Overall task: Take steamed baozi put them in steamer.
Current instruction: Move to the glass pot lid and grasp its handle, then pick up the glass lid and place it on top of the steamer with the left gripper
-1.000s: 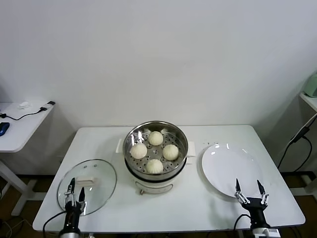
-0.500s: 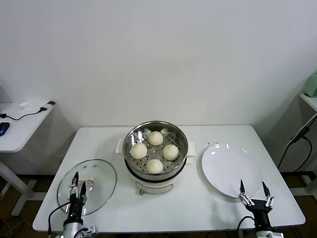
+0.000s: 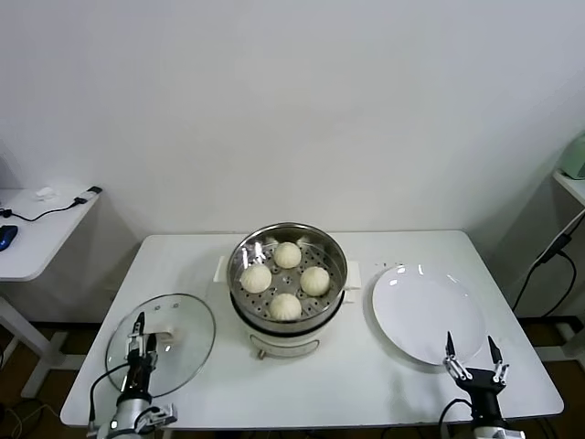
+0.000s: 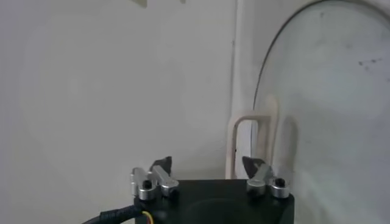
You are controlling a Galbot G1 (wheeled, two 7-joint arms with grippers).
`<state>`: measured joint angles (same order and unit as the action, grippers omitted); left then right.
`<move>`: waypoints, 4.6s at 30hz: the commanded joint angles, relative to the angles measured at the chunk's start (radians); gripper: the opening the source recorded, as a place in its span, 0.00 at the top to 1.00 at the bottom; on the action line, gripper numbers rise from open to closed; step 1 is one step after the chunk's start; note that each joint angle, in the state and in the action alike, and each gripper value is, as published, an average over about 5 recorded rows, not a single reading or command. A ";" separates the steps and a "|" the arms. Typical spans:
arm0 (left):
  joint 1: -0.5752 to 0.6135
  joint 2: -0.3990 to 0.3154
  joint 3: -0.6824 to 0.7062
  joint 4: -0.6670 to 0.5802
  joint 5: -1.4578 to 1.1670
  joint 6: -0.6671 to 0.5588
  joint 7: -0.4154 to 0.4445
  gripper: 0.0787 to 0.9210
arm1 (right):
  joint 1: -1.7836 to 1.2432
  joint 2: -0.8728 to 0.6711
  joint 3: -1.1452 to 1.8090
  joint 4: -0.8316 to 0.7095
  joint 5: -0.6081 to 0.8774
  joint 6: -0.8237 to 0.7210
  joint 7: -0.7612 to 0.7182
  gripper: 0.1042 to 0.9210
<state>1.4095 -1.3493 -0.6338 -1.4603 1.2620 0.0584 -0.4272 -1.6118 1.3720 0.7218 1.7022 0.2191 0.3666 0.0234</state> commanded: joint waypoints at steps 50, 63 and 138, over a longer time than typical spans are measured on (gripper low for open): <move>0.000 0.305 -0.035 -0.635 -0.323 0.282 0.504 0.94 | -0.011 0.031 0.009 0.041 -0.047 -0.033 0.029 0.12; -0.159 0.200 0.302 -0.748 -0.045 0.462 0.622 0.94 | -0.002 0.043 -0.012 0.061 -0.101 -0.054 0.027 0.12; -0.322 -0.309 0.643 -0.294 0.482 0.570 0.644 0.94 | -0.009 0.069 -0.010 0.057 -0.129 -0.004 0.028 0.12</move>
<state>1.0852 -1.6090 0.0109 -1.7649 1.7394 0.6286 0.2291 -1.6193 1.4402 0.7121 1.7611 0.0954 0.3549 0.0537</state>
